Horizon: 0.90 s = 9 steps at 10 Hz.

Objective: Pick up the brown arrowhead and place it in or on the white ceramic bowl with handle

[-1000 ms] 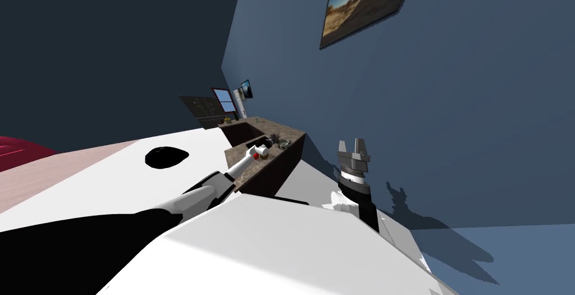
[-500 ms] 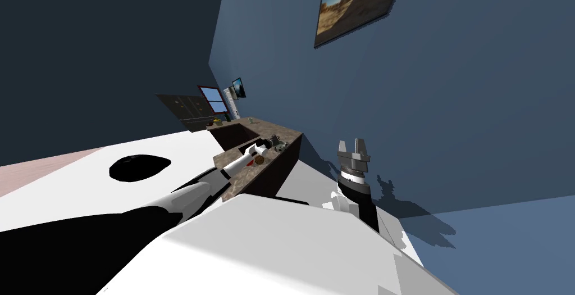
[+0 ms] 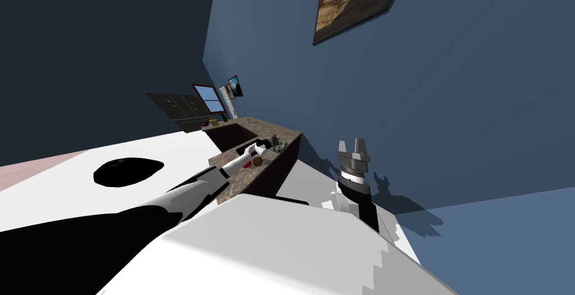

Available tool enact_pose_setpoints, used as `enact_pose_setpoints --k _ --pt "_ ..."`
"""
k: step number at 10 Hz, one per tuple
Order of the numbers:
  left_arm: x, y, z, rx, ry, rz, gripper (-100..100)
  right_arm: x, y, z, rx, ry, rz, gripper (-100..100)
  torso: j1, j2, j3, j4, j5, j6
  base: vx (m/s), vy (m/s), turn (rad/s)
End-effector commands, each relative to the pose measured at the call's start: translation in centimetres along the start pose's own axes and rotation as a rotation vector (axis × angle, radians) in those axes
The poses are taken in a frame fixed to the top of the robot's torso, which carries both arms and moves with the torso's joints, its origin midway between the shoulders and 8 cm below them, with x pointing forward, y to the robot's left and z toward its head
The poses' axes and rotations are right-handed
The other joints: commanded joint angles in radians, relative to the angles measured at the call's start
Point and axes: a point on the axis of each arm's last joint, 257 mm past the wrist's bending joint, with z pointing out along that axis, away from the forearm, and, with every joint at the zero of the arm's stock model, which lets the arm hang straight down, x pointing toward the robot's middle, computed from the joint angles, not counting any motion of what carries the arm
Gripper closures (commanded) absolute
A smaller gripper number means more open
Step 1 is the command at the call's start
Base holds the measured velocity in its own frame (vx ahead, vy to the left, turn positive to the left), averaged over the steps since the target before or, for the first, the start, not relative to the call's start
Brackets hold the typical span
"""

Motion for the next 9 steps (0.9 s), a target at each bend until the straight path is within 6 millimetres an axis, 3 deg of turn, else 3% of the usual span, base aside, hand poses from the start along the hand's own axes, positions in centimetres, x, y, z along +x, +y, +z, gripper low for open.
enact_pose_setpoints --k 1,3,4,5,9 --pt "0.0 0.0 0.0 0.000 0.000 0.000 -100 0.0 0.0 0.0 0.000 0.000 0.000 0 0.000 0.000 0.000 0.000 0.000 0.000 0.000 0.000 0.000" --pt "0.0 0.0 0.0 0.000 0.000 0.000 -100 0.0 0.0 0.0 0.000 0.000 0.000 0 0.000 0.000 0.000 0.000 0.000 0.000 0.000 0.000 0.000" --pt "0.0 0.0 0.0 0.000 0.000 0.000 0 0.0 0.0 0.0 0.000 0.000 0.000 0 0.000 0.000 0.000 0.000 0.000 0.000 0.000 0.000 0.000" --pt "0.9 -1.4 -0.3 -0.003 0.011 -0.001 -100 0.0 0.0 0.0 0.000 0.000 0.000 0 0.000 0.000 0.000 0.000 0.000 0.000 0.007 -0.016 0.075" --pt "2.7 -4.0 -1.0 -0.012 0.031 -0.003 -100 0.0 0.0 0.0 0.000 0.000 0.000 0 -0.001 0.000 0.000 0.000 0.000 0.000 0.009 -0.023 0.067"
